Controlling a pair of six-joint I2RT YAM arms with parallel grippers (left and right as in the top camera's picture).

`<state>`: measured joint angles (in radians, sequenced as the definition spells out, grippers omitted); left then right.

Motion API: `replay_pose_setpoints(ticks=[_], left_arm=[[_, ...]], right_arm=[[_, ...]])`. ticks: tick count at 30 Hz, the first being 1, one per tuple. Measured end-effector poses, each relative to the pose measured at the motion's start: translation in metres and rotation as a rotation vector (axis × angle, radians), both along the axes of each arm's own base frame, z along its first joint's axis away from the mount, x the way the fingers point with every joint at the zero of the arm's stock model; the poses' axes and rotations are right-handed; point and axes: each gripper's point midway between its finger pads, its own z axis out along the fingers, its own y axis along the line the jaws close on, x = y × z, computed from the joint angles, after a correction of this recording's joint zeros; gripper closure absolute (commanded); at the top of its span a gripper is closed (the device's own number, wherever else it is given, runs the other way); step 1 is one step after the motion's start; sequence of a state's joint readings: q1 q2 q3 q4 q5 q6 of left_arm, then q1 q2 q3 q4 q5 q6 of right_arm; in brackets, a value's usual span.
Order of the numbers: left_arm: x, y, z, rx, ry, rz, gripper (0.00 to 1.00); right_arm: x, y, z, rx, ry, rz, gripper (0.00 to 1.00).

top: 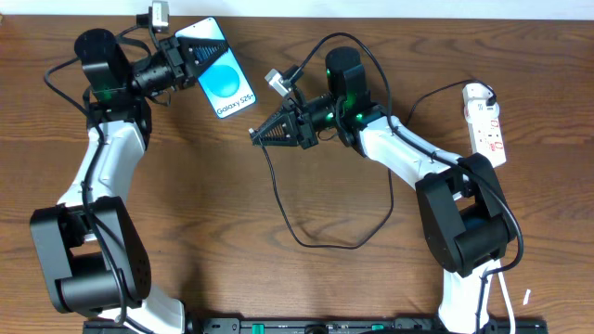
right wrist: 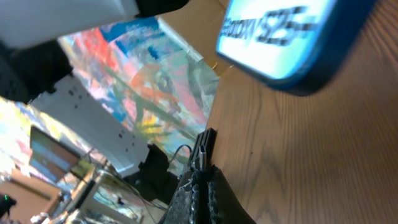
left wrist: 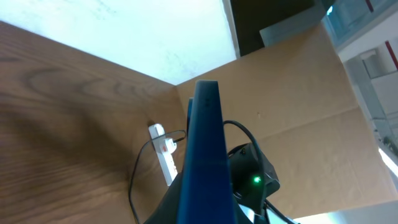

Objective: Plug charger to phone and switch on socket
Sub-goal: 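Lift the cable connector with the right gripper toward the phone's bottom, then align and push the connector into the phone's bottom port with the right gripper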

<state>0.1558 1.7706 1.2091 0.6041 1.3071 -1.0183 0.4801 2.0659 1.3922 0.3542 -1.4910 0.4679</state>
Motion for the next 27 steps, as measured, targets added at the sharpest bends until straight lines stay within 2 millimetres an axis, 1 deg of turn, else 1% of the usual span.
replay_pose_setpoints(ticks=[5, 12, 20, 27], left_arm=[[-0.001, -0.003, 0.004, 0.007, -0.033, -0.007, 0.92], [-0.001, -0.003, 0.004, 0.014, -0.048, -0.007, 0.92], [-0.001, -0.005, 0.004, 0.016, -0.051, -0.01, 0.93], [-0.004, -0.02, 0.004, 0.015, -0.052, -0.043, 0.92]], right_arm=[[0.006, 0.003, 0.001, -0.019, 0.025, -0.036, 0.99], [0.012, 0.005, 0.012, 0.006, -0.006, -0.06, 0.99], [0.017, 0.007, 0.013, -0.01, 0.03, -0.092, 0.99], [0.018, 0.007, 0.012, -0.016, 0.043, -0.097, 0.99]])
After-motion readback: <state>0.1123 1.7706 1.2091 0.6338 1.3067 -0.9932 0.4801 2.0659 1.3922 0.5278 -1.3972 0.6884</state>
